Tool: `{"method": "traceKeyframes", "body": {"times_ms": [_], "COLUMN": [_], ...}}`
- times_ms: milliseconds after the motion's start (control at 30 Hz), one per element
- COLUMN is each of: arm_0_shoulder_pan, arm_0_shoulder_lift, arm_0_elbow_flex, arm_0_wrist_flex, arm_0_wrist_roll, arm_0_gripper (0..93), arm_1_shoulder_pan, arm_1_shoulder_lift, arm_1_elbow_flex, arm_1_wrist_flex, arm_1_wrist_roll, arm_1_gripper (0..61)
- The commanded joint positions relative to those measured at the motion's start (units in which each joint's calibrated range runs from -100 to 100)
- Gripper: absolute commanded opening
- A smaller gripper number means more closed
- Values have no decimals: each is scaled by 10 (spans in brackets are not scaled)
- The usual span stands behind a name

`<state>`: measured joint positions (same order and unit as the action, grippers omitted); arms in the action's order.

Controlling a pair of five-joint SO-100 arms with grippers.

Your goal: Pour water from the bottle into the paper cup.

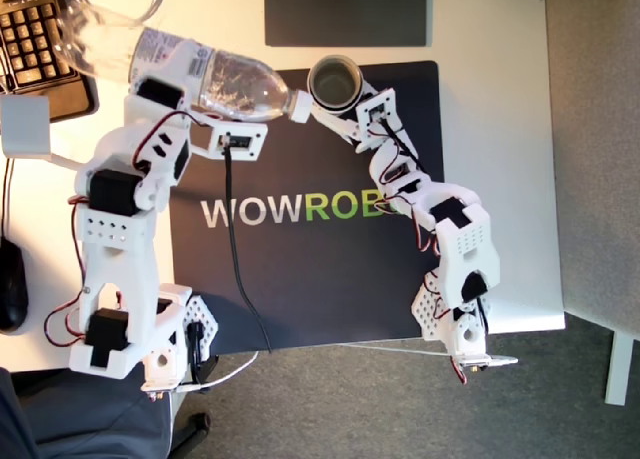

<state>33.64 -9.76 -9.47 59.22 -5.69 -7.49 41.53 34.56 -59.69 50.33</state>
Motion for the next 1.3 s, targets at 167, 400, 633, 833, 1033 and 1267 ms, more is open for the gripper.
{"method": "traceKeyframes", "body": {"times_ms": [167,400,633,833,1033,1267], "arm_0_shoulder_pan": [-21,-13,4,25,39,59], "arm_0_shoulder_lift": [17,66,85,73,61,52], "arm_0_elbow_flex": [-179,-204,-204,-182,-157,-115], "arm_0_wrist_flex": [35,44,38,15,7,-4], "arm_0_wrist_roll": [-56,-63,-62,-55,-49,-48], "arm_0_gripper": [0,0,0,0,0,0], "arm_1_shoulder_pan": [-34,-56,-61,-111,-149,-159], "arm_1_shoulder_lift": [-192,-349,-387,-369,-390,-402], "arm_1_elbow_flex": [80,213,318,407,413,383], "arm_1_wrist_flex": [-26,-13,-49,-92,-98,-81], "arm_1_wrist_roll": [45,72,77,68,65,63], "arm_1_gripper": [2,2,2,2,2,2]}}
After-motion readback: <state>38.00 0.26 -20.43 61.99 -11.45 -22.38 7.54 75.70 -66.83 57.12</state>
